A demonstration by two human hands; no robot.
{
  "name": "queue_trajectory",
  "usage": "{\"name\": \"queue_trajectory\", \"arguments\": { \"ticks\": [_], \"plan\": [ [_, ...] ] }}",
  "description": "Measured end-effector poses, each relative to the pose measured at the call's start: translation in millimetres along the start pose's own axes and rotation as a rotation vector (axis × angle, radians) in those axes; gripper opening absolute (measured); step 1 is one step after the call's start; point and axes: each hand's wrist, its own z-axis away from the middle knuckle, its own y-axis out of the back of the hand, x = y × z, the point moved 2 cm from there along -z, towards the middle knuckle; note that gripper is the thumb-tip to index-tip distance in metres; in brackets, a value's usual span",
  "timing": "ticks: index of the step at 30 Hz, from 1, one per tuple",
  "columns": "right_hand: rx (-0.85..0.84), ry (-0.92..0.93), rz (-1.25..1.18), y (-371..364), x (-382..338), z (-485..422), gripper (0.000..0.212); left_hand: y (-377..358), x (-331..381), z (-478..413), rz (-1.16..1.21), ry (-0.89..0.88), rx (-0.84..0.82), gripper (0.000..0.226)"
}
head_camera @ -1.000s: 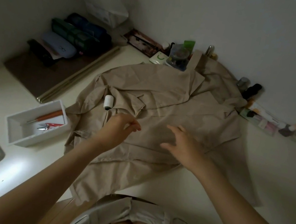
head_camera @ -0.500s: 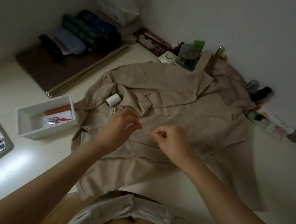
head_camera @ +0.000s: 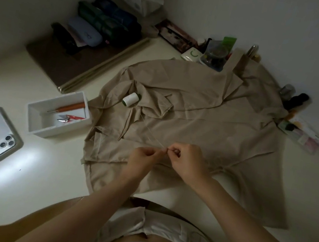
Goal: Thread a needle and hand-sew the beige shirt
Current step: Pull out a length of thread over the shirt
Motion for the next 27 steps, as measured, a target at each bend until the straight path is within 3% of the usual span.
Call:
{"name": "queue_trajectory", "arguments": {
  "ticks": [7,10,13,20,24,27],
  "plan": [
    [-0.112,0.034,-0.005,-11,-2,9,0.018,-4,6,-3,0.168,0.092,0.071,0.012],
    [-0.155,-0.002,0.071,-15,4,9,0.029,4,8,-6,0.195,0.099,0.146,0.009],
    [-0.225,-0.053,0.121,-19,16,9,0.02,17,8,-12,0.226,0.08,0.204,0.017],
    [-0.377,-0.086,0.364,-16,34,9,0.024,32,0,-17,0.238,0.109,0.235,0.019],
    [-0.314,-0.04,0.143,-21,10,0,0.054,28,-3,-15,0.242,0.104,0.237,0.014],
    [-0.287,-0.053,-0.079,-31,-9,-4,0.048,28,-6,-15,0.242,0.1,0.208,0.016]
  ]
}}
